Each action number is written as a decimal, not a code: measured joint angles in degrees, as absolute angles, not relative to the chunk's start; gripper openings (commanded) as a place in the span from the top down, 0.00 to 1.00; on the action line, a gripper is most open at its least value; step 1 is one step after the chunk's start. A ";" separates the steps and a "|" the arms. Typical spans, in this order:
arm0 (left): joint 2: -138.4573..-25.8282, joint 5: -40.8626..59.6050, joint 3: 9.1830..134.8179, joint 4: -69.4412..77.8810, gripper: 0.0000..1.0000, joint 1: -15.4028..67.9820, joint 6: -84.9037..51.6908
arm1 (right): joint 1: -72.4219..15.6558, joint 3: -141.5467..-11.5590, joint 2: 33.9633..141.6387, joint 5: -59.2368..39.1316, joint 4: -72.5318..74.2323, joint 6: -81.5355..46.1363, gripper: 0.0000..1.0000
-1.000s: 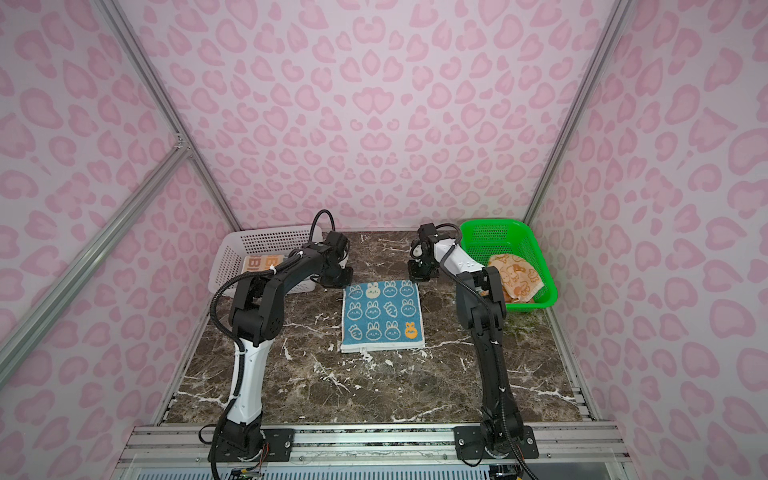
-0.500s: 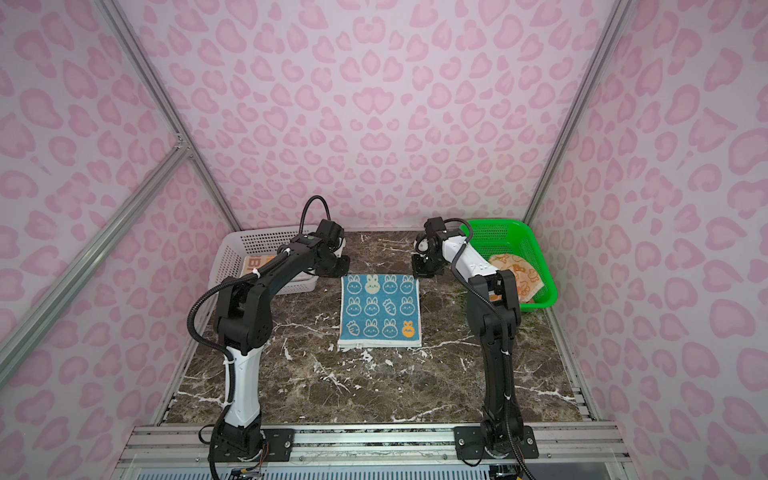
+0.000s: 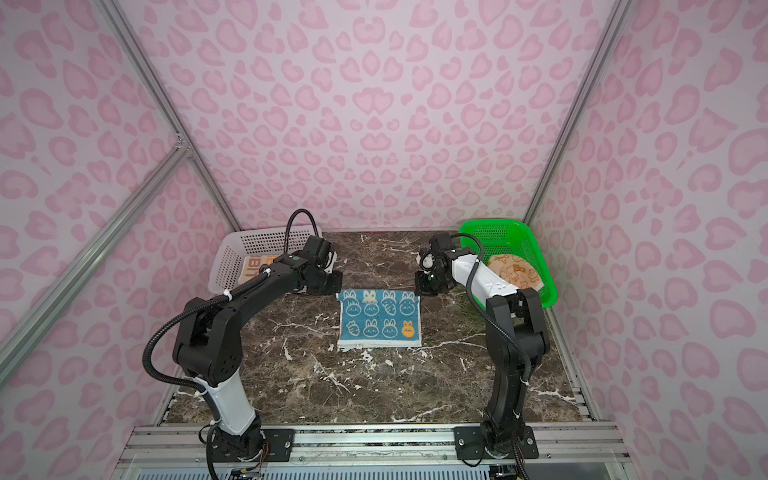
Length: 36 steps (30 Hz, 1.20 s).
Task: Fold and stack the towels
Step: 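Fold the far edge over toward the near edge with both grippers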
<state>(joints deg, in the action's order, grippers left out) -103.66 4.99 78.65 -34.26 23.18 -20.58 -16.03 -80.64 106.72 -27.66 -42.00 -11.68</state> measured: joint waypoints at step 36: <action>-103.35 2.76 75.68 -32.40 0.96 24.93 -24.84 | -15.44 -71.55 103.92 -30.09 -34.39 -19.22 1.00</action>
<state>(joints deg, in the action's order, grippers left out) -103.35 2.76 75.68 -32.40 24.93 -24.84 -15.44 -71.55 103.92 -30.09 -34.39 -19.22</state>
